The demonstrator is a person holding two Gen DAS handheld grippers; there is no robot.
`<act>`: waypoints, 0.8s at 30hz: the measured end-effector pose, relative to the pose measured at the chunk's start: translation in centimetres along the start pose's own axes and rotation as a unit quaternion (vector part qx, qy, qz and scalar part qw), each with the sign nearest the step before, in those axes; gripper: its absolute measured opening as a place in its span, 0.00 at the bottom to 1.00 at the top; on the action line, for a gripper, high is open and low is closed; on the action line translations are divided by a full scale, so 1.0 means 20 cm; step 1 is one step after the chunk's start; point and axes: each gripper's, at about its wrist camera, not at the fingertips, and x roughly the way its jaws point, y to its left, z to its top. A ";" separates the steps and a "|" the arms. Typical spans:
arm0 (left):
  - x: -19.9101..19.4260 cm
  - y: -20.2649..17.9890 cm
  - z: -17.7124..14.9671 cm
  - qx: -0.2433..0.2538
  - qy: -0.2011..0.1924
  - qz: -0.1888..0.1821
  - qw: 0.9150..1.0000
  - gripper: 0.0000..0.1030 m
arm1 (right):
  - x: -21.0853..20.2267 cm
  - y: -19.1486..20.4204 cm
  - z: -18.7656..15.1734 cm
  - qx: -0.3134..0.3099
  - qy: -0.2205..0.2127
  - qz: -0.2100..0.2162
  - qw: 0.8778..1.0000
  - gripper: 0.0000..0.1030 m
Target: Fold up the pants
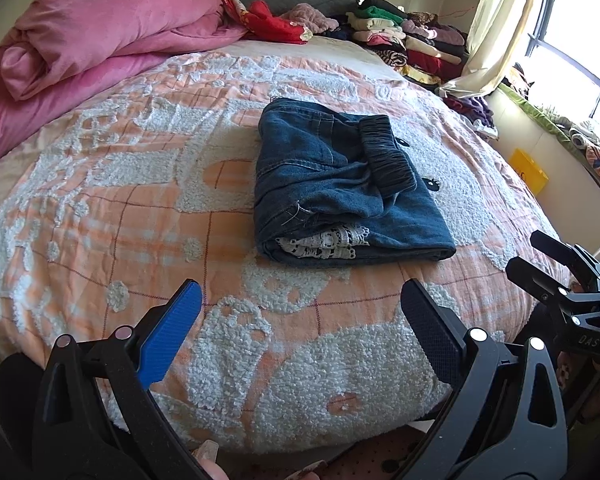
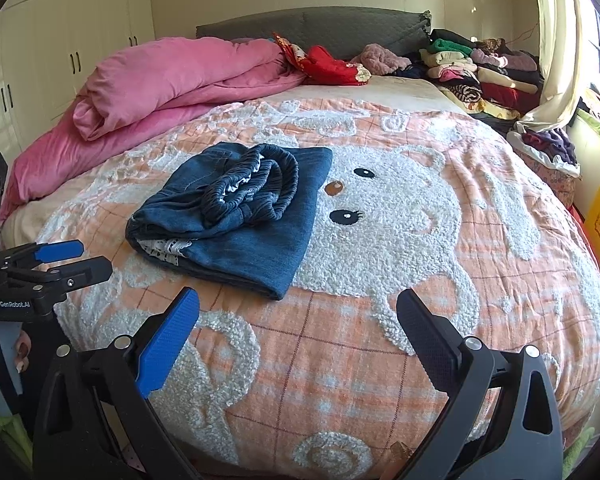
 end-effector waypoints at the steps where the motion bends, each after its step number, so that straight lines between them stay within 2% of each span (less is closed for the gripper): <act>1: 0.00 0.00 0.00 0.000 0.000 0.000 1.000 0.91 | 0.00 0.00 0.00 0.000 0.000 0.000 1.000 0.96; 24: -0.01 0.00 0.00 -0.005 0.001 0.012 1.000 0.91 | -0.02 -0.02 0.00 0.005 0.001 -0.004 1.000 0.96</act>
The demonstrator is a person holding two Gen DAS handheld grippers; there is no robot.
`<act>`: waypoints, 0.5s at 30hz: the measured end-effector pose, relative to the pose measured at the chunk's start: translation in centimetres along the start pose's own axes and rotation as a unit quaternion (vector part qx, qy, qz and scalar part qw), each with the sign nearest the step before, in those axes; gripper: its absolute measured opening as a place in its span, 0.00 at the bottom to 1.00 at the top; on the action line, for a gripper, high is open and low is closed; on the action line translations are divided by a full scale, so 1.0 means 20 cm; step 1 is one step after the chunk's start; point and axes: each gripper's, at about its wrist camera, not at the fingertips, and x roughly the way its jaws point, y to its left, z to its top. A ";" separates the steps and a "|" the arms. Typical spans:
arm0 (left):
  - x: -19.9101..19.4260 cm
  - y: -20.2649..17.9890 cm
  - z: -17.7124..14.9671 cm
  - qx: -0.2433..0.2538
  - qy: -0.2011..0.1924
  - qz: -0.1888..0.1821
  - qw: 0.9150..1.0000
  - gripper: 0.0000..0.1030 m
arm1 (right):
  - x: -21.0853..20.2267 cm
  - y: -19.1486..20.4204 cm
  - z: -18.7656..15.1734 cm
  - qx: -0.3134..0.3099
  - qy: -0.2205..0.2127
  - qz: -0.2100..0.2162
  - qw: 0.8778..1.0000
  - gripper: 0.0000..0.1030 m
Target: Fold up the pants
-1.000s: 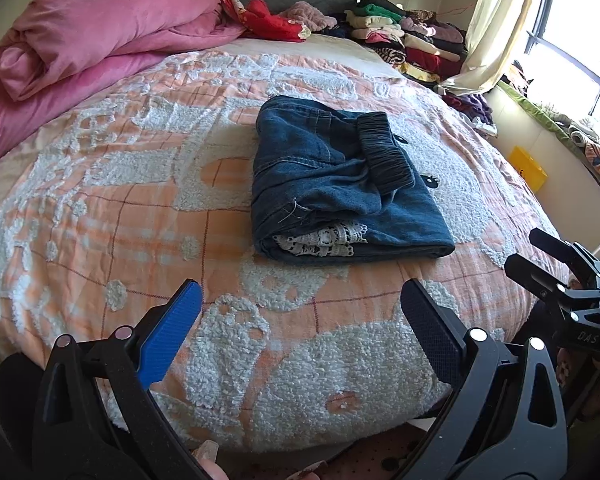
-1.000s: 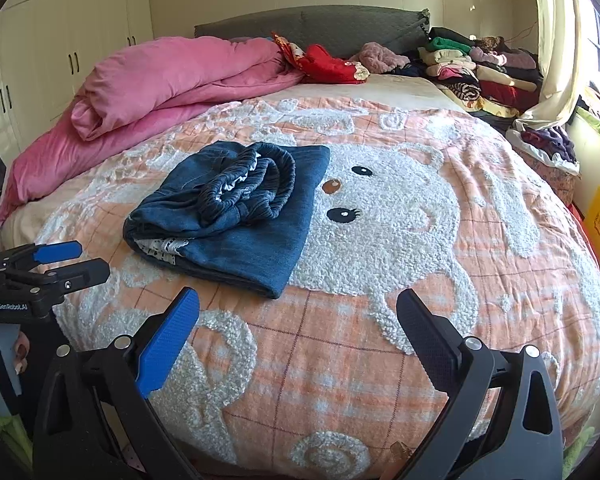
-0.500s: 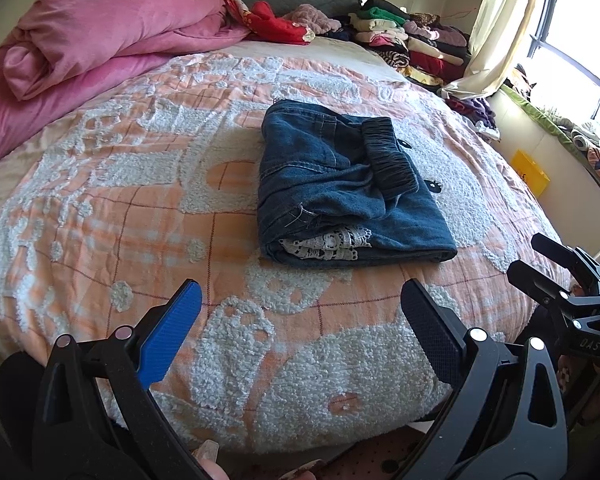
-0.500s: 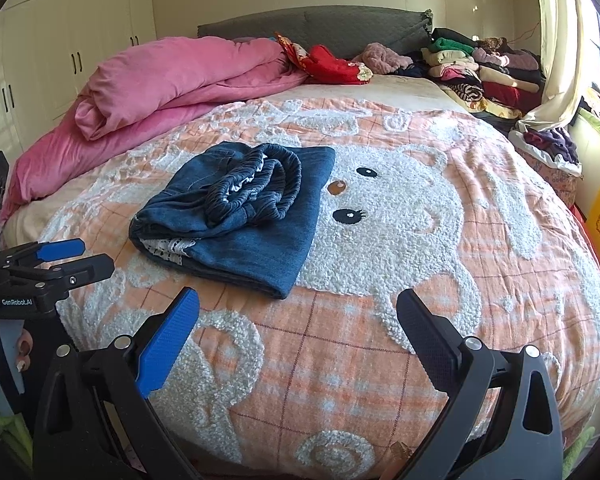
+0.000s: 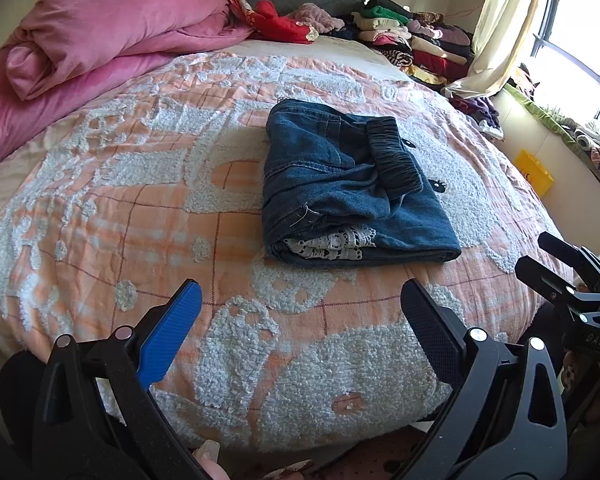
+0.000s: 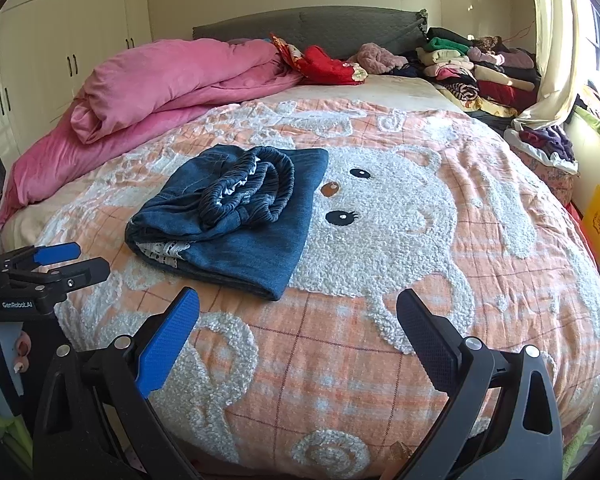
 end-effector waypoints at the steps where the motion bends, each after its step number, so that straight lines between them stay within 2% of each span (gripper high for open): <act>1: 0.00 0.00 0.00 0.000 0.000 0.000 1.000 0.91 | 0.00 0.00 0.00 0.001 0.000 -0.001 1.000 0.96; 15: 0.00 0.00 0.00 0.001 0.001 0.010 1.000 0.91 | 0.00 -0.02 0.01 0.001 -0.001 -0.005 1.000 0.96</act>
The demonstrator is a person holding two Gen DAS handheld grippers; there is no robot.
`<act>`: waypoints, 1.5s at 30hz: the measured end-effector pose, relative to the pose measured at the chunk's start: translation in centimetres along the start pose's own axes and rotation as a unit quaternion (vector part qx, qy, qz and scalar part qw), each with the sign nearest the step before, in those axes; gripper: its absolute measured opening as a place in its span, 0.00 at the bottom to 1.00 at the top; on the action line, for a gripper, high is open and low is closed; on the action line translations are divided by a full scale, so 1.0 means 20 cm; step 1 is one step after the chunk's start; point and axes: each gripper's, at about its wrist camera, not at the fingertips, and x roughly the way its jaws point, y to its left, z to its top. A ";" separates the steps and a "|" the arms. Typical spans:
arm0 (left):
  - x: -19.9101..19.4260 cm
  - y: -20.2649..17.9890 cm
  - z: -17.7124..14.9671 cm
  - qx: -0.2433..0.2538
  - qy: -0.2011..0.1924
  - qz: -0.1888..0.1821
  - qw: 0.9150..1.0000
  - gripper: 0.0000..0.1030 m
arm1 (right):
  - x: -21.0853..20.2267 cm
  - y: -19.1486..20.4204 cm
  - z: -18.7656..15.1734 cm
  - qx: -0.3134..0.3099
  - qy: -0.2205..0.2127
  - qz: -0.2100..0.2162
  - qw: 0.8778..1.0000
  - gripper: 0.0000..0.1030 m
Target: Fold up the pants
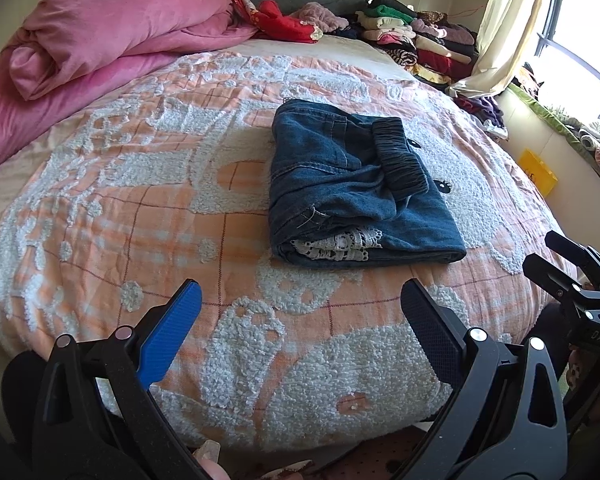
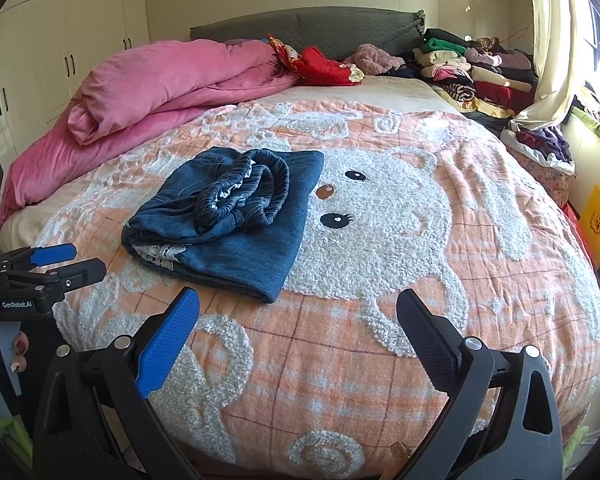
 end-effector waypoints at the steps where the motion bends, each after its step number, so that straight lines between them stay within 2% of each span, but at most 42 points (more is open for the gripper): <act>1: 0.00 0.00 0.00 0.000 0.000 0.000 1.000 0.91 | 0.00 0.00 0.00 0.000 0.000 0.000 1.000 0.96; 45: -0.02 0.00 0.00 -0.001 -0.003 -0.005 1.000 0.91 | 0.00 0.00 0.00 0.000 0.002 -0.002 1.000 0.96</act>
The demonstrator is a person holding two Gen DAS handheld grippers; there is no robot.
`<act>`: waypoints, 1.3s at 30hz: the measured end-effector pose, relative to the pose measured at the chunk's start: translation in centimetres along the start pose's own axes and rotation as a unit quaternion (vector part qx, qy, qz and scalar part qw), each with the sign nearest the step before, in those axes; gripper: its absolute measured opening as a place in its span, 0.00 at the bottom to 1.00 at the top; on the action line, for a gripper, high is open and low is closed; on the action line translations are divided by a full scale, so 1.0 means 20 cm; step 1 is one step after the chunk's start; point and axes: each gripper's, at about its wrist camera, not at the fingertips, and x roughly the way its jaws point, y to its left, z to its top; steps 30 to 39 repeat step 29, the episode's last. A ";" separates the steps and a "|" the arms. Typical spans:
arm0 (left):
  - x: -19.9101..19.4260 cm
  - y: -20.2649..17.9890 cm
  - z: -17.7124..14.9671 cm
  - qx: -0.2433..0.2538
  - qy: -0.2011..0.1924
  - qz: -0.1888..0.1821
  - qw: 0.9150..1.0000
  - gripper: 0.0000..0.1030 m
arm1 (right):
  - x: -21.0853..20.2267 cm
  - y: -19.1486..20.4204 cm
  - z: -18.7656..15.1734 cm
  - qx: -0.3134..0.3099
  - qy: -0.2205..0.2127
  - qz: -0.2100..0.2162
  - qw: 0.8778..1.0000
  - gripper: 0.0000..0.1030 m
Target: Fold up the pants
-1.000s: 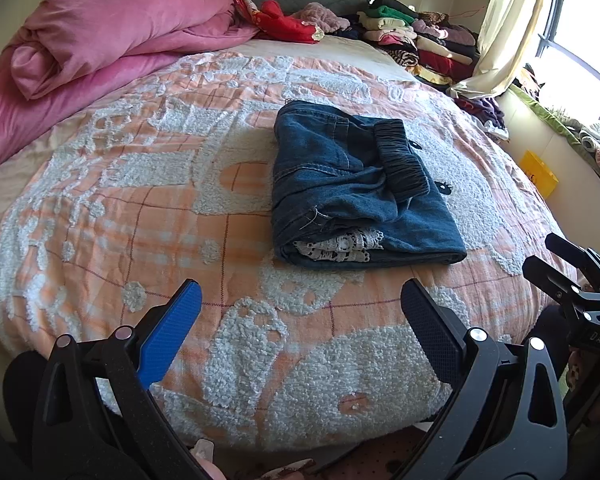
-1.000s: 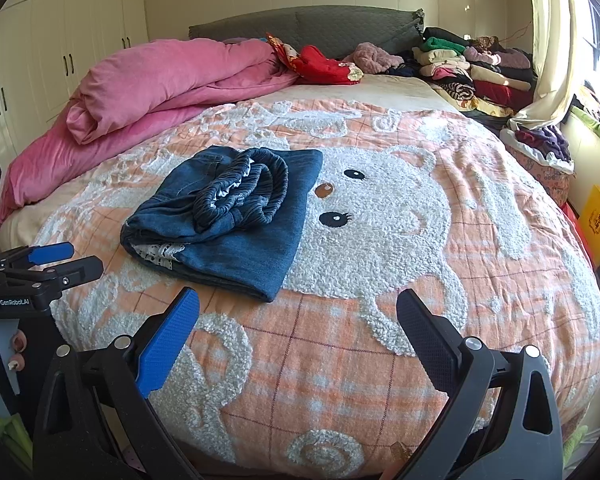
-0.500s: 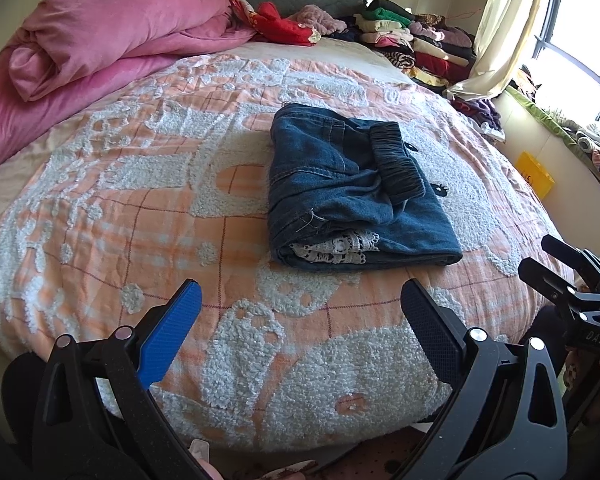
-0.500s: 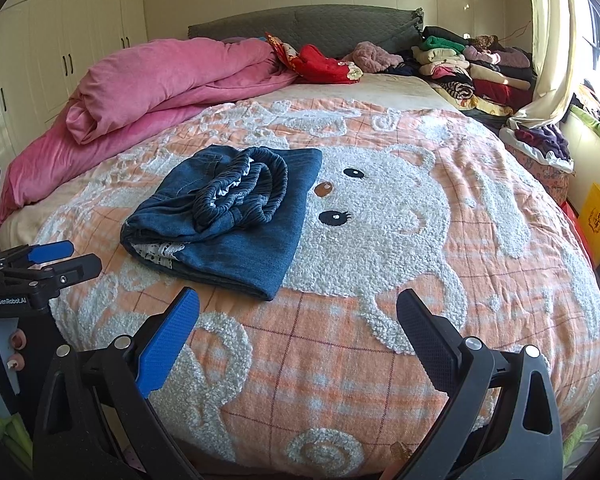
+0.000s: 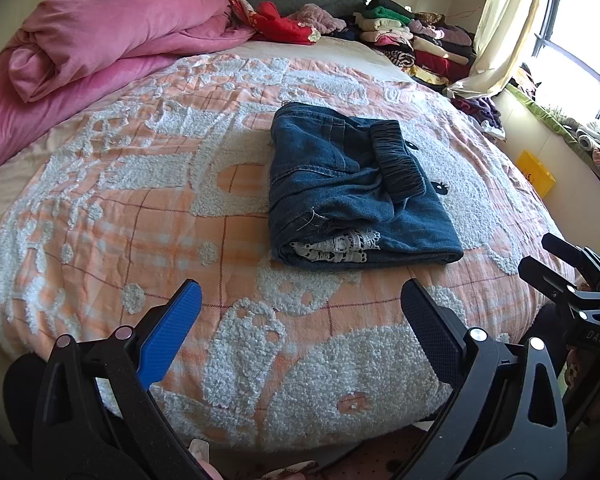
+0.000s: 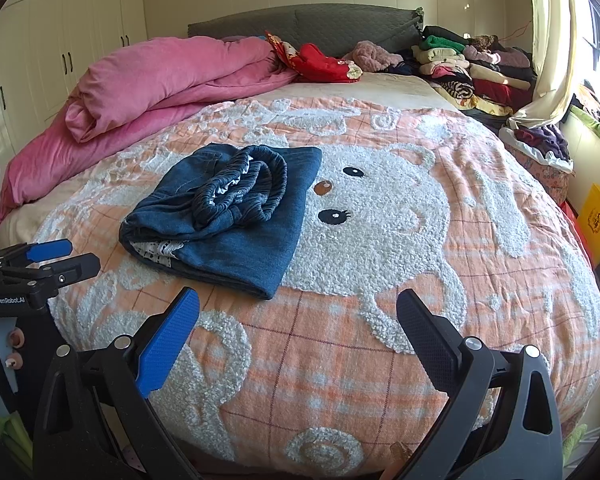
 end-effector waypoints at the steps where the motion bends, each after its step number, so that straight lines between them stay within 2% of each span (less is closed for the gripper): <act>1: 0.00 0.00 0.00 0.001 0.001 0.000 1.000 0.91 | 0.00 0.00 0.00 0.000 0.000 -0.002 1.000 0.96; 11: 0.02 0.05 0.00 -0.010 0.011 -0.004 1.000 0.91 | 0.02 -0.06 -0.02 0.012 0.007 -0.014 1.000 0.96; 16: 0.04 0.15 0.03 -0.033 0.019 0.027 0.999 0.91 | 0.04 -0.15 0.01 0.021 0.009 -0.034 0.999 0.96; 19: 0.05 0.28 0.07 -0.060 0.017 0.041 0.997 0.91 | 0.04 -0.28 0.06 0.035 0.003 -0.056 0.998 0.96; 22: 0.09 0.46 0.18 -0.088 0.011 0.084 0.993 0.91 | 0.06 -0.48 0.12 0.061 0.002 -0.082 0.995 0.96; 25: 0.17 0.71 0.34 -0.119 0.011 0.142 0.983 0.91 | 0.11 -0.73 0.18 0.094 0.005 -0.112 0.989 0.96; 28: 0.31 1.01 0.52 -0.145 0.015 0.220 0.965 0.91 | 0.20 -1.04 0.23 0.124 0.027 -0.157 0.980 0.96; 29: 0.35 1.07 0.56 -0.151 0.017 0.235 0.960 0.91 | 0.24 -1.14 0.25 0.129 0.036 -0.177 0.975 0.96; 39: 0.35 1.07 0.56 -0.151 0.017 0.235 0.960 0.91 | 0.24 -1.14 0.25 0.129 0.036 -0.177 0.975 0.96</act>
